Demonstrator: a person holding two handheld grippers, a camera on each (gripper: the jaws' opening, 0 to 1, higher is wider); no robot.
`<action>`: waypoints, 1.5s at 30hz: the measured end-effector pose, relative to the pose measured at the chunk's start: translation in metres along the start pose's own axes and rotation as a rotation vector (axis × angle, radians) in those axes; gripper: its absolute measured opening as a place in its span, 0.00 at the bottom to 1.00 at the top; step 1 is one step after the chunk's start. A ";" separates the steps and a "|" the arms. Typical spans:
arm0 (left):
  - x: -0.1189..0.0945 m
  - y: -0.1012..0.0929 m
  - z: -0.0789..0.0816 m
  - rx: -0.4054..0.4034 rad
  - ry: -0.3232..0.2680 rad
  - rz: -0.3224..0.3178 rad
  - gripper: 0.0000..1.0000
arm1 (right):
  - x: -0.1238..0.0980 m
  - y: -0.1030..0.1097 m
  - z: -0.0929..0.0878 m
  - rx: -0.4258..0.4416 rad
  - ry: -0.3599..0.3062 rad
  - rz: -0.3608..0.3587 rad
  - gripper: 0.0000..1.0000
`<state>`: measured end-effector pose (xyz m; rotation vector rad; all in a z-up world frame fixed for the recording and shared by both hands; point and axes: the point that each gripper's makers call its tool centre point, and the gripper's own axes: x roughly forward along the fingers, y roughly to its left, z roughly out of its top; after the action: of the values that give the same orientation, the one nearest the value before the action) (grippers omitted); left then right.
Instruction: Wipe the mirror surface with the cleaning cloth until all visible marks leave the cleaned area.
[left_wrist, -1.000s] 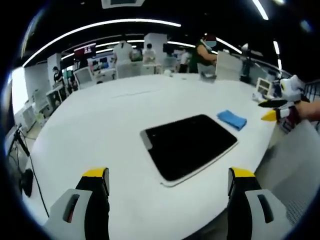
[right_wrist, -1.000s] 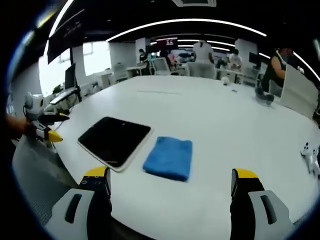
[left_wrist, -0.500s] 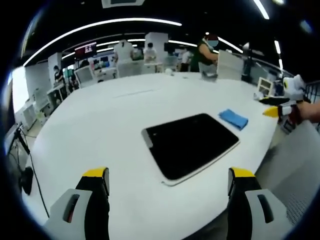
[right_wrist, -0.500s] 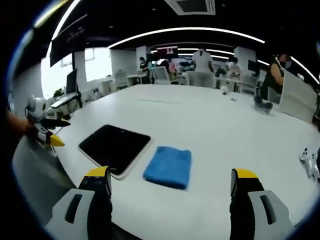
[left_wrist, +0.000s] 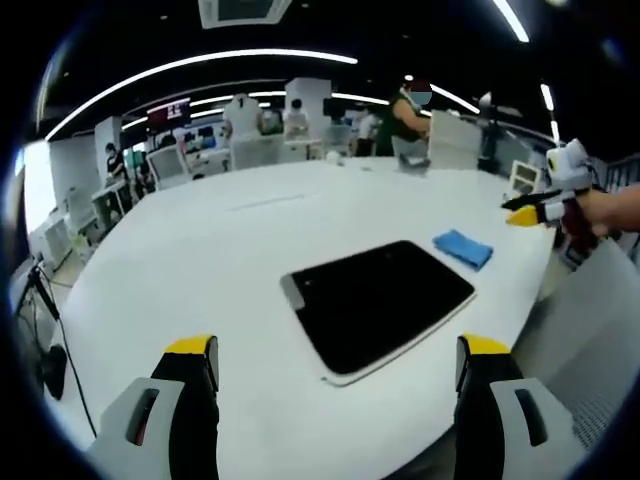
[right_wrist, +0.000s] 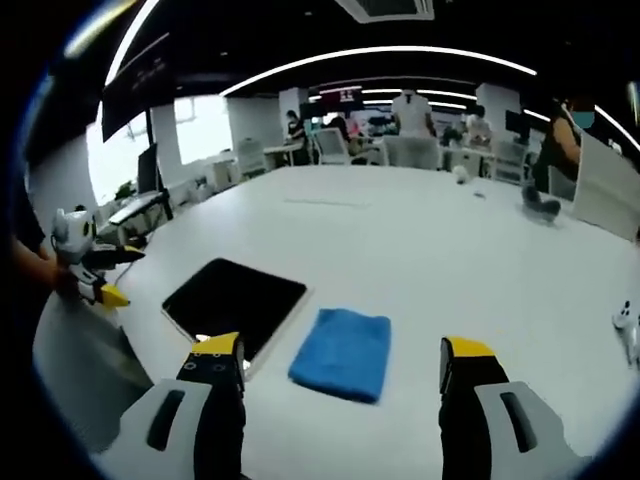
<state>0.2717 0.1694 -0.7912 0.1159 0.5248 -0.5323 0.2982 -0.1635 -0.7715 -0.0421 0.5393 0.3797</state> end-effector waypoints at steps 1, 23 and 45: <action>0.000 0.001 0.000 -0.006 0.001 0.002 0.99 | 0.004 -0.001 0.004 -0.001 -0.001 0.000 0.75; -0.001 0.007 -0.010 -0.038 0.039 0.031 0.99 | 0.081 -0.009 -0.037 -0.005 0.207 -0.004 0.29; 0.001 0.005 -0.012 -0.022 0.055 0.017 0.99 | 0.091 -0.013 -0.047 -0.085 0.314 -0.049 0.08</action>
<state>0.2701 0.1763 -0.8023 0.1138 0.5831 -0.5078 0.3519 -0.1513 -0.8587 -0.1986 0.8302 0.3500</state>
